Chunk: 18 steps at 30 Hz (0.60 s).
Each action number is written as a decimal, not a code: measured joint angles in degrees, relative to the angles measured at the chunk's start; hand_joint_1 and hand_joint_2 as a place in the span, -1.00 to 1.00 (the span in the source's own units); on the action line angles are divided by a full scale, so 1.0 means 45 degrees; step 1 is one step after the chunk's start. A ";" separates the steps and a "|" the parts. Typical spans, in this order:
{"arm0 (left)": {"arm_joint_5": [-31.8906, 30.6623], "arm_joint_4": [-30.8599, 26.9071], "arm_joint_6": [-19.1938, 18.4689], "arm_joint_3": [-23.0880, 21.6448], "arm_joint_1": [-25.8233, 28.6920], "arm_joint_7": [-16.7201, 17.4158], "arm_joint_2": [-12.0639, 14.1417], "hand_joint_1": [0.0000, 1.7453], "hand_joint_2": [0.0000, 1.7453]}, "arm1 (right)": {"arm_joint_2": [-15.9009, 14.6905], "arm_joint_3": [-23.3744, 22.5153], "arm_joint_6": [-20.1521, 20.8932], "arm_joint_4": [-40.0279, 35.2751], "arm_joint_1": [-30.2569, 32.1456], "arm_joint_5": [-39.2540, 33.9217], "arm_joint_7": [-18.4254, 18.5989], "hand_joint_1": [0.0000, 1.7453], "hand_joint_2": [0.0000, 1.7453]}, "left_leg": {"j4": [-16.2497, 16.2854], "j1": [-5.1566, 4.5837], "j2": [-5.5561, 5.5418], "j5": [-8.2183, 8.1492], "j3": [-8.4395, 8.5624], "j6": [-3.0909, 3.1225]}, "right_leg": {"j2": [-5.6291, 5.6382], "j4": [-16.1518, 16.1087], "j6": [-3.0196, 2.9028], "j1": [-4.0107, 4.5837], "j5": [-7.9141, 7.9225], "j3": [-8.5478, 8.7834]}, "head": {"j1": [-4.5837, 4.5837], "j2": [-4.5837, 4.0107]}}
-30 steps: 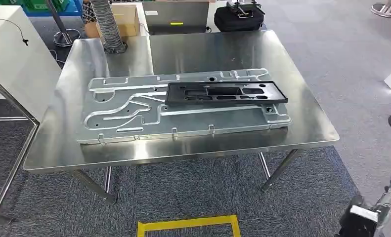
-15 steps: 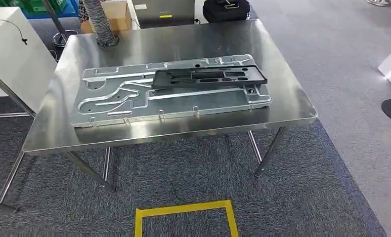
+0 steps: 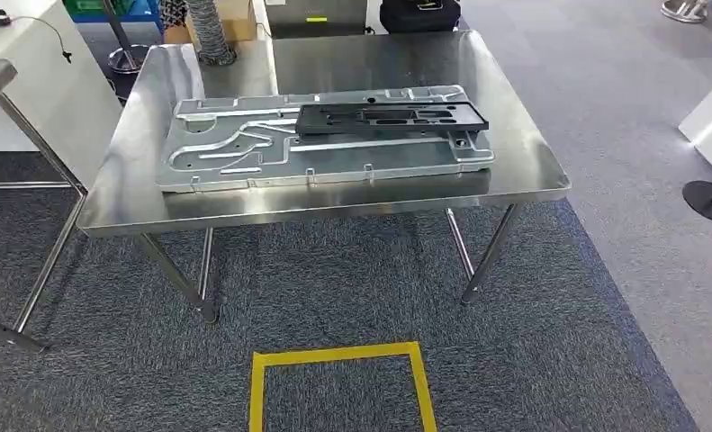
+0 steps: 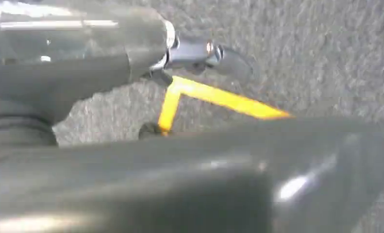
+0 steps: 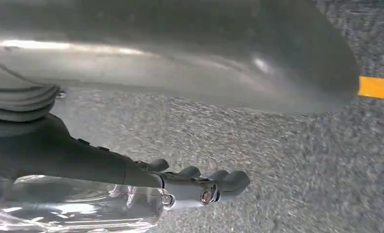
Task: Take the parts from the cabinet and place them on the table.
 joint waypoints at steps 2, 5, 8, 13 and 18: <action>-0.0078 0.0000 0.0005 -0.0005 -0.0015 0.0010 0.0000 -1.00 -1.00 | 0.0000 0.0000 -0.0039 0.0049 -0.0088 0.0030 -0.0195 -1.00 -1.00 | 0.0214 0.0019 0.0018 0.0300 -0.0554 -0.0077 | -0.0001 0.0484 0.0080 -0.0074 0.0731 0.0341 | 0.0000 0.0000; -0.0136 0.0000 0.0005 -0.0020 -0.0026 0.0010 -0.0005 -1.00 -1.00 | 0.0000 0.0005 -0.0059 0.0107 -0.0158 0.0156 -0.0146 -1.00 -1.00 | 0.0674 0.0074 0.0017 0.0577 -0.1352 -0.0233 | 0.0000 -0.1970 0.0081 -0.0147 0.1531 0.2427 | 0.0000 0.0000; -0.0282 0.0000 0.0000 -0.0126 -0.0043 0.0015 -0.0005 -1.00 -1.00 | 0.0005 0.0019 -0.0083 0.0165 -0.0220 0.0243 0.0291 -1.00 -1.00 | 0.0887 0.0044 0.0021 0.0848 -0.1625 -0.0494 | 0.0013 -0.3651 -0.0155 -0.0004 0.0642 0.3256 | 0.0000 0.0000; -0.0408 0.0000 0.0000 -0.0277 0.0021 0.0087 0.0005 -1.00 -1.00 | 0.0019 0.0029 0.0067 0.0296 -0.0168 0.0447 0.1033 -1.00 -1.00 | 0.2265 0.0147 -0.0082 -0.0946 -0.2179 -0.0796 | -0.0121 -0.3673 -0.0657 -0.0030 0.1369 0.2559 | 0.0000 0.0000; -0.0500 0.0000 -0.0010 -0.0321 -0.0017 0.0092 -0.0024 -1.00 -1.00 | 0.0019 0.0053 0.0189 0.0326 -0.0114 0.0593 0.1189 -1.00 -1.00 | 0.4233 0.0196 -0.0084 -0.0964 -0.1714 -0.0828 | -0.0098 -0.3530 -0.0637 0.0074 0.2178 0.1411 | 0.0000 0.0000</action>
